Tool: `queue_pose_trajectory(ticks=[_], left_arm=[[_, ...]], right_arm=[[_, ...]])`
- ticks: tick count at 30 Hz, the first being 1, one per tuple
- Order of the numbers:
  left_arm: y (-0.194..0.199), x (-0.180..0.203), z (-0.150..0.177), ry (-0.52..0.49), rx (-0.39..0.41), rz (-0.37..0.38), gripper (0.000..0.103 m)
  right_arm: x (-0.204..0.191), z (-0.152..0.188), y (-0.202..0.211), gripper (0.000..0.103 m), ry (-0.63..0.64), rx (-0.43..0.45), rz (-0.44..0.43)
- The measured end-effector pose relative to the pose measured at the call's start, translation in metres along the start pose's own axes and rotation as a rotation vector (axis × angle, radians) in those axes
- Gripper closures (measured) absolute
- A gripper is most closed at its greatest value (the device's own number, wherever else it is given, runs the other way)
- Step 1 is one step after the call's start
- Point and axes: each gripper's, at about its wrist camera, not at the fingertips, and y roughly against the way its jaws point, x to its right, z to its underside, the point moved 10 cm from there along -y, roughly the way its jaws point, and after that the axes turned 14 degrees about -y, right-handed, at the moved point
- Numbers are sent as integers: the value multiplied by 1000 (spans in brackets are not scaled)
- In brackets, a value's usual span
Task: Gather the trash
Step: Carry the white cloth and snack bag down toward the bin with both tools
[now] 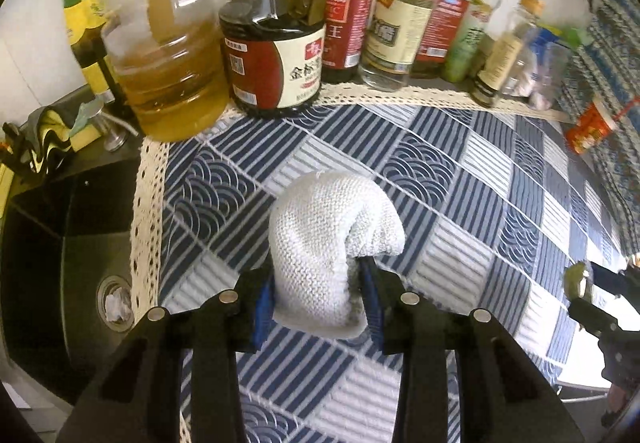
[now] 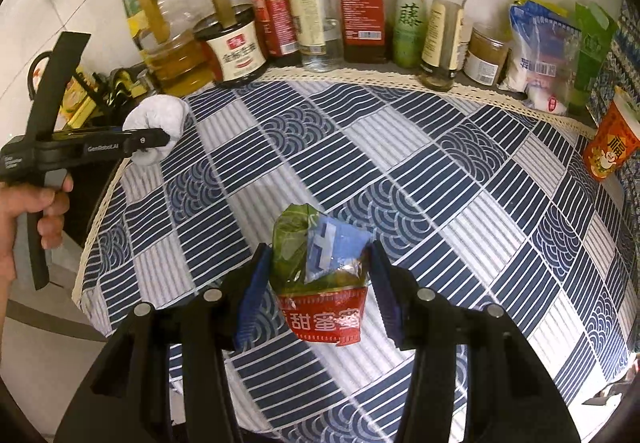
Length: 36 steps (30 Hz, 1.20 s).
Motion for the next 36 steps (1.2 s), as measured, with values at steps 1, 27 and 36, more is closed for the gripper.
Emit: queue_pose_trajectory(ticks=[1, 27, 36], left_arm=[[5, 4, 6, -4, 4, 7, 67], [131, 67, 176, -37, 123, 159, 67], [145, 77, 253, -27, 90, 188, 67]], right_arm=[[-4, 4, 3, 53, 7, 2, 2], [-94, 135, 74, 53, 58, 43, 49], [-111, 208, 87, 53, 8, 6, 51]])
